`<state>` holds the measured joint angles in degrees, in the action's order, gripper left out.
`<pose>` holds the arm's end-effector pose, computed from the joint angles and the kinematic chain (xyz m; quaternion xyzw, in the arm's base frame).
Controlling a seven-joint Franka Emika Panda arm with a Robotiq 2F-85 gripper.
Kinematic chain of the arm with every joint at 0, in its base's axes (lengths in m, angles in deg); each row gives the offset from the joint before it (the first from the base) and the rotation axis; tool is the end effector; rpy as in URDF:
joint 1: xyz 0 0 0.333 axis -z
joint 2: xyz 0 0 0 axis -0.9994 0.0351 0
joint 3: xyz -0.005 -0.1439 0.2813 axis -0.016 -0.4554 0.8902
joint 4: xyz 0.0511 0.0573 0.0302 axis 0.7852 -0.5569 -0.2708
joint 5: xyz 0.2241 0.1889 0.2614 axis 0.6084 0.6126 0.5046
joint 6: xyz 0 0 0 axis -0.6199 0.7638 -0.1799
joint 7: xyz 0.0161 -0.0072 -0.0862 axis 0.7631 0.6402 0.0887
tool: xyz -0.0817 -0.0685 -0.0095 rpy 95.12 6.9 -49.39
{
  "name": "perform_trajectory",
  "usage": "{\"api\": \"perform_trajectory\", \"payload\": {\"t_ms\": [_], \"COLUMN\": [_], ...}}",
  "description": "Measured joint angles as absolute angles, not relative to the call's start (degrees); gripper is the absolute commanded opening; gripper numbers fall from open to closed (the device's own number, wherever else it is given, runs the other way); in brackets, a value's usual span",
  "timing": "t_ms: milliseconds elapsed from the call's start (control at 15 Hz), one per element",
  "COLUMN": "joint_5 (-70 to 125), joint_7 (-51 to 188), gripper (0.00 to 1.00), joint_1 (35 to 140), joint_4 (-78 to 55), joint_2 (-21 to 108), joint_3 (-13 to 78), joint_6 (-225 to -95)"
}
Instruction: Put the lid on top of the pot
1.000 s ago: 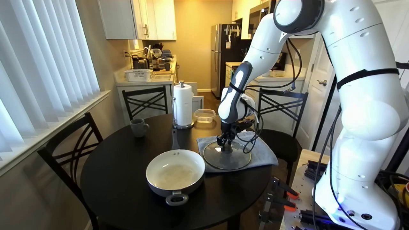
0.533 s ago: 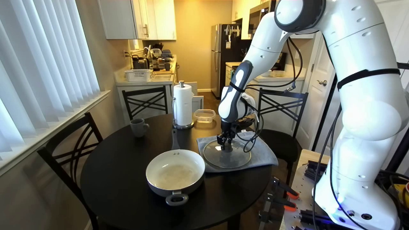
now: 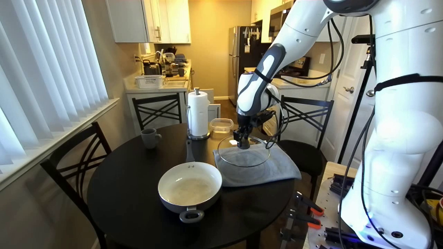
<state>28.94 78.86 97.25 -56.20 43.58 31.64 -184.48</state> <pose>0.4965 -0.1247 0.2083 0.9972 -0.0556 0.0434 0.0247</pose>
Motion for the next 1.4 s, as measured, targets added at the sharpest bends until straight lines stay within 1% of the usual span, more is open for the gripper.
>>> {"api": "perform_trajectory", "payload": {"t_ms": [267, 667, 933, 1400], "joint_5": [24.5, 19.3, 17.8, 16.6], "joint_7": [78.6, 78.4, 78.4, 79.2], "gripper": [0.33, 0.33, 0.33, 0.33], "joint_1": [92.3, 84.8, 81.6, 79.3], "joint_4": [-53.3, -43.7, -38.5, -31.7], "joint_2": [42.4, 45.0, 49.5, 57.4], "joint_3": [32.0, 35.6, 38.1, 39.9], "joint_6": [-176.0, -164.6, -162.0, -161.2]}}
